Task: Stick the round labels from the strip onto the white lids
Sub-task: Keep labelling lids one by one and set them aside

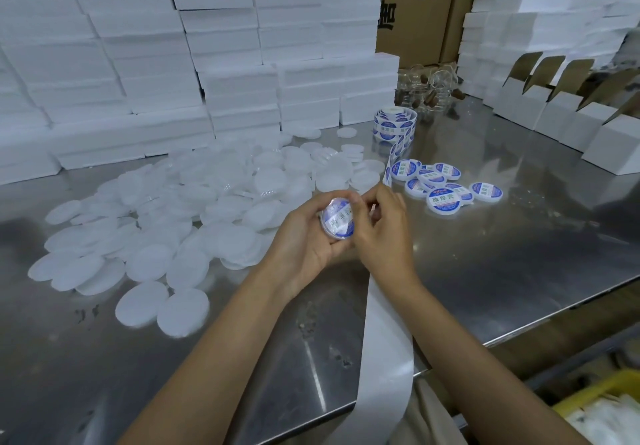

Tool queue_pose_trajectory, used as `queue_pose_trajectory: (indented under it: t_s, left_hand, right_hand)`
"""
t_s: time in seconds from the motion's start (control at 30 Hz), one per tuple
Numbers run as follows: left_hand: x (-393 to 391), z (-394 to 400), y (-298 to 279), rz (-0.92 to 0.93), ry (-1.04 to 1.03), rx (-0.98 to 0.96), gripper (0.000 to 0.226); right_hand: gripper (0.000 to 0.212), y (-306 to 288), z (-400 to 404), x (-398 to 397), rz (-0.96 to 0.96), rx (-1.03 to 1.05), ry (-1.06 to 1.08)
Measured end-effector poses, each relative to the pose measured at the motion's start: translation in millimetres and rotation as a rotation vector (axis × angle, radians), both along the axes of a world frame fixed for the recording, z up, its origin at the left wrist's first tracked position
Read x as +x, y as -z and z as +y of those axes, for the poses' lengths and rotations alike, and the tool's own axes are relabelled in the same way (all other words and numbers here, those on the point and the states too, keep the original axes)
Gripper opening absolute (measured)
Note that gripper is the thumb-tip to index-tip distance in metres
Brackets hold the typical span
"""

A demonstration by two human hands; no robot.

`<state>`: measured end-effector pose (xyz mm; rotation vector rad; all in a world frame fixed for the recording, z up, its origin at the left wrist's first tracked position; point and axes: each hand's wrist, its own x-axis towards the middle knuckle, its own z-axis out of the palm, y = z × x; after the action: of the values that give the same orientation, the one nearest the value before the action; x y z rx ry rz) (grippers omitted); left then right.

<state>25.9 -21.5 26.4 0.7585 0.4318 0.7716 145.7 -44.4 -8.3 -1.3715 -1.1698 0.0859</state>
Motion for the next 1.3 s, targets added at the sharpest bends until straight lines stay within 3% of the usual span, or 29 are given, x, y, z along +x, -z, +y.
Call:
queue_pose_trajectory:
  t_s: [0.1,0.2,0.43,0.53,0.63,0.73,0.87,0.97,1.17,1.3]
  left_hand:
    - [-1.5,2.8,-0.7,-0.021,-0.067,-0.011,0.022]
    - [-3.1,3.8,-3.5,-0.061,-0.087,-0.033,0.03]
    - [-5.4,5.4,-0.9,-0.013,-0.096,-0.014,0.02]
    - [-3.1,6.0,2.2,-0.006,-0.124,-0.019,0.02]
    - [-3.9,5.9,0.3,-0.016,-0.141,0.008,0.019]
    - [-5.3,5.5,-1.7,-0.04,-0.145,0.02,0.024]
    - [-5.4,5.7,0.6,-0.041,-0.118,0.077,0.021]
    - [-6.1,4.8,1.5,0.053,-0.092,0.183,0.027]
    - [-10.0,3.4,5.5,0.43,-0.173,0.556,0.037]
    - [-9.2,2.9,4.4,0.479,-0.279,0.588,0.032]
  right_hand:
    - [0.019,-0.5,-3.9,-3.0,0.022,-0.03,-0.083]
    - [0.041,0.1,-6.8,-8.6,-0.037,-0.096,-0.115]
    - [0.007,-3.5,-7.7,-1.8,0.062,0.02,-0.147]
    - [0.012,-4.6,-8.8,0.7,0.066,0.032,-0.142]
    - [0.003,-4.5,-10.1,-3.4,0.076,0.009,-0.18]
    - [0.03,-1.8,-10.7,-8.1,0.063,-0.06,-0.227]
    - [0.016,-3.9,-8.3,-6.3,0.172,0.005,-0.244]
    - [0.011,-4.7,-5.9,-1.5,0.245,0.04,-0.246]
    - [0.011,-4.5,-4.2,3.4,0.342,0.033,-0.233]
    - [0.018,-6.6,-6.4,1.7,0.319,0.042,-0.24]
